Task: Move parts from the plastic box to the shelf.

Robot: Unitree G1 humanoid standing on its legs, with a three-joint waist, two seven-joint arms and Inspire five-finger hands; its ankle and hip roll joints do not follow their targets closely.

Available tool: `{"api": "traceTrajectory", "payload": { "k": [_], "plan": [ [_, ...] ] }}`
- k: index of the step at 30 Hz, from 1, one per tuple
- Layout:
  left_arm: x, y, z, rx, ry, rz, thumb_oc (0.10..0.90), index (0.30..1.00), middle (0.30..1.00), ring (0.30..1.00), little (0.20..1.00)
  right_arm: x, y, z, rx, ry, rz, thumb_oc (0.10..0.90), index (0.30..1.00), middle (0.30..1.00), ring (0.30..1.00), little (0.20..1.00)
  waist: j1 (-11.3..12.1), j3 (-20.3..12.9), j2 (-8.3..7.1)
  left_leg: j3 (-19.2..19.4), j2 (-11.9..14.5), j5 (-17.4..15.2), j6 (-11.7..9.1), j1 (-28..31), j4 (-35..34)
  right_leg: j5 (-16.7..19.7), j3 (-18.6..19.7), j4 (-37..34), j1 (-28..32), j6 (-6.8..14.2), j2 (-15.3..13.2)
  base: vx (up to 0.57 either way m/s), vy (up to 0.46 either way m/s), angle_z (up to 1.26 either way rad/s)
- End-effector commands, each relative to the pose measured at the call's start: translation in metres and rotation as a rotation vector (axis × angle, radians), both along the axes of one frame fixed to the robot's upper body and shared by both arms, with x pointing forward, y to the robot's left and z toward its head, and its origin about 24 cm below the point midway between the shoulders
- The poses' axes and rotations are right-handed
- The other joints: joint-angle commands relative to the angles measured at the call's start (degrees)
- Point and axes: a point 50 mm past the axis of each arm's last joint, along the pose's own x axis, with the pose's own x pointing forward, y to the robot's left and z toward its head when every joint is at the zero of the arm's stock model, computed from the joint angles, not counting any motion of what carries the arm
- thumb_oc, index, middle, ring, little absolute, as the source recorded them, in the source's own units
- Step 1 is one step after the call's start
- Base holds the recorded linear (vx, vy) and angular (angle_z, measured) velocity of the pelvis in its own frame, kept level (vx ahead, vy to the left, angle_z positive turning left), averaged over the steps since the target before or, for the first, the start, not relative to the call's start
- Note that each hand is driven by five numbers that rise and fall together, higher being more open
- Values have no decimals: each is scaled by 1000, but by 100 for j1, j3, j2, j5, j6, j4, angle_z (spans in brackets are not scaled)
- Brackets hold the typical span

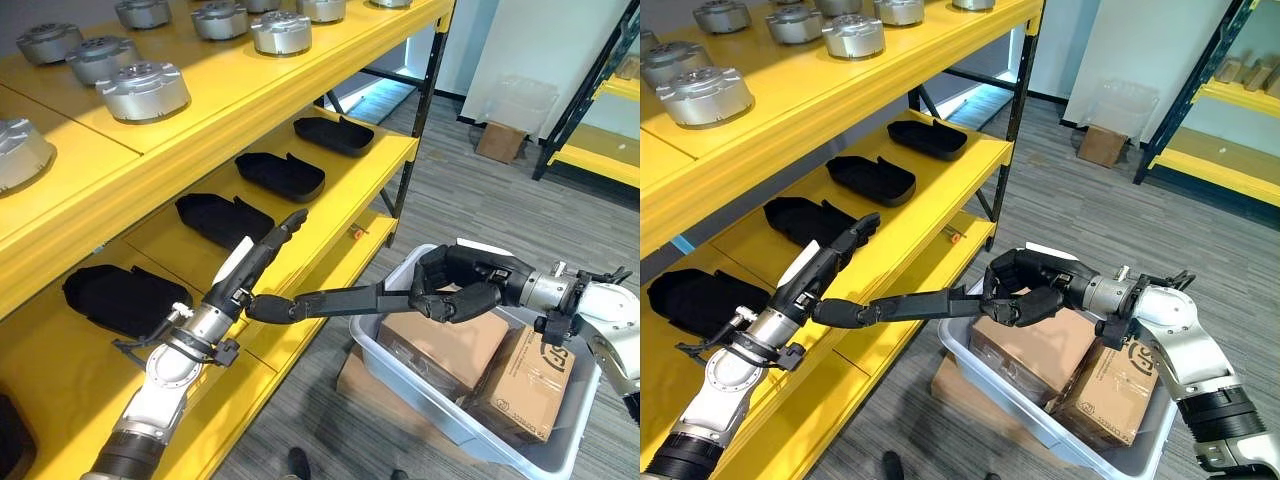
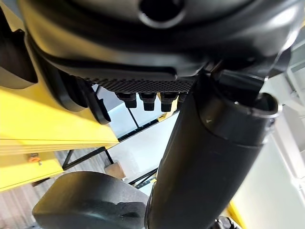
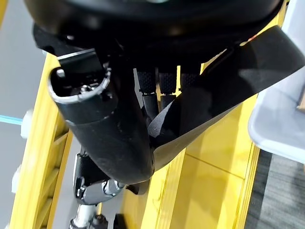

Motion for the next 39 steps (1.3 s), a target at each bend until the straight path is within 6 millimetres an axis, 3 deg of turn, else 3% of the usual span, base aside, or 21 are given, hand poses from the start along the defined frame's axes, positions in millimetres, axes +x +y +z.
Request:
{"api": "traceTrajectory", "payload": {
  "k": [1,11,23,29,34,39],
  "plan": [
    [3,3,44,-38,-213,-42,900,1000,1000,1000,1000,11,-3,73,207,-337,6,400,300,300,300,300,46,-661,-127,27,463,-857,-382,440,30,-68,-113,168,-593,-432,407,0,0,0],
    [-1,12,33,-40,-168,-37,900,1000,1000,1000,1000,10,-29,91,295,-373,-53,400,300,300,300,300,61,-669,-102,43,522,-870,-414,466,73,-101,-95,180,-562,-466,433,3,-5,-1],
    [-10,26,42,57,-245,-11,900,1000,1000,1000,1000,4,-59,118,317,-400,-91,400,300,300,300,300,71,-694,-95,36,536,-881,-442,446,111,-101,-46,192,-592,-464,417,1,1,0],
    [-10,28,42,98,-279,8,900,1000,1000,1000,1000,3,-38,116,326,-326,81,400,300,300,300,300,66,-686,-106,49,550,-904,-441,476,120,-119,-41,192,-563,-452,419,8,8,-4],
    [-4,21,40,65,-269,-13,900,1000,1000,1000,1000,4,-2,103,324,-245,289,400,300,300,300,300,52,-728,-137,37,557,-852,-431,488,81,-87,-37,188,-571,-450,422,0,0,0],
    [2,7,32,80,-233,-66,900,1000,1000,1000,1000,-2,37,109,296,-260,462,400,300,300,300,300,-3,-742,-138,51,579,-833,-435,496,71,-84,1,220,-599,-449,439,0,0,0]
  ]
}}
